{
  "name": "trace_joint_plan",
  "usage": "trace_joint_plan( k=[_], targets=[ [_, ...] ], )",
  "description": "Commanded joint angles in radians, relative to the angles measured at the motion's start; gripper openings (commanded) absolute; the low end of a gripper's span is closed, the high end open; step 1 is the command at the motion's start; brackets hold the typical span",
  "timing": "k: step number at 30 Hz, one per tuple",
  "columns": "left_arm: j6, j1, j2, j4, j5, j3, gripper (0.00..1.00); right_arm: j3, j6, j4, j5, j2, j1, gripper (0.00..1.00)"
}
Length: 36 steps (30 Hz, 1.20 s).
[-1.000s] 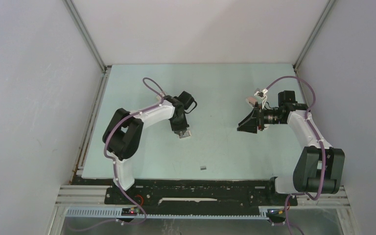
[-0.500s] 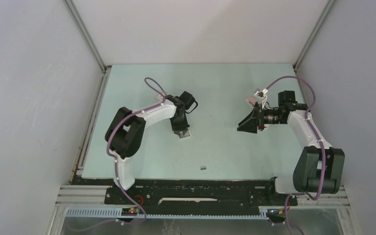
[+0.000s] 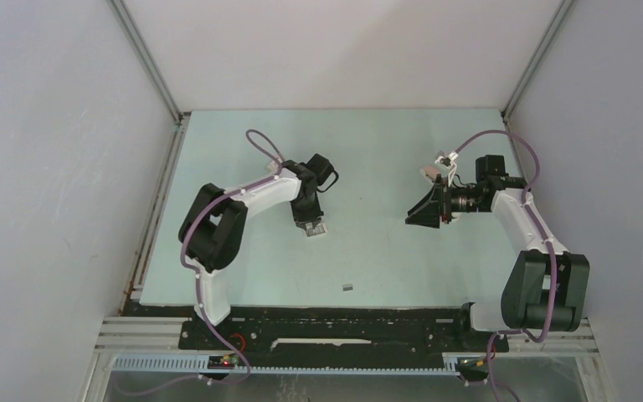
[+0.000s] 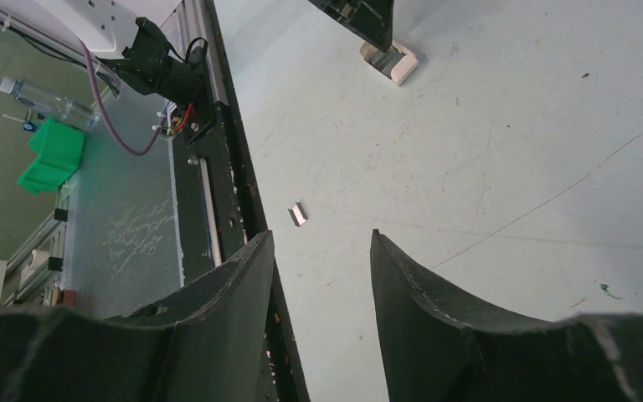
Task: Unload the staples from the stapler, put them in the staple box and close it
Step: Place the staple in the staple box.
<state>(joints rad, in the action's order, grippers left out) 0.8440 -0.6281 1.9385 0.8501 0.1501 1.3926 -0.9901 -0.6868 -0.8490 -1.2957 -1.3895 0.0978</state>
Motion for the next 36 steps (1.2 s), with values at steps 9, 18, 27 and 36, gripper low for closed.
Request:
trace_joint_plan(
  k=[9, 18, 27, 36],
  targets=[
    [-0.103, -0.009, -0.395, -0.109, 0.151, -0.107, 0.33, -0.027, -0.18, -0.124, -0.065, 0.005, -0.022, 0.56],
    [-0.199, -0.009, -0.944, -0.392, 0.326, -0.509, 0.76, -0.09, -0.47, -0.31, 0.047, 0.089, -0.237, 0.65],
    [-0.147, 0.004, -1.375, -0.575, 0.318, -0.844, 1.0, -0.096, -0.515, -0.243, 0.429, -0.029, -0.67, 0.71],
    [-0.067, 0.005, -1.584, -0.522, 0.33, -0.974, 1.0, -0.094, -0.217, 0.057, 0.693, -0.151, -0.918, 0.68]
  ],
)
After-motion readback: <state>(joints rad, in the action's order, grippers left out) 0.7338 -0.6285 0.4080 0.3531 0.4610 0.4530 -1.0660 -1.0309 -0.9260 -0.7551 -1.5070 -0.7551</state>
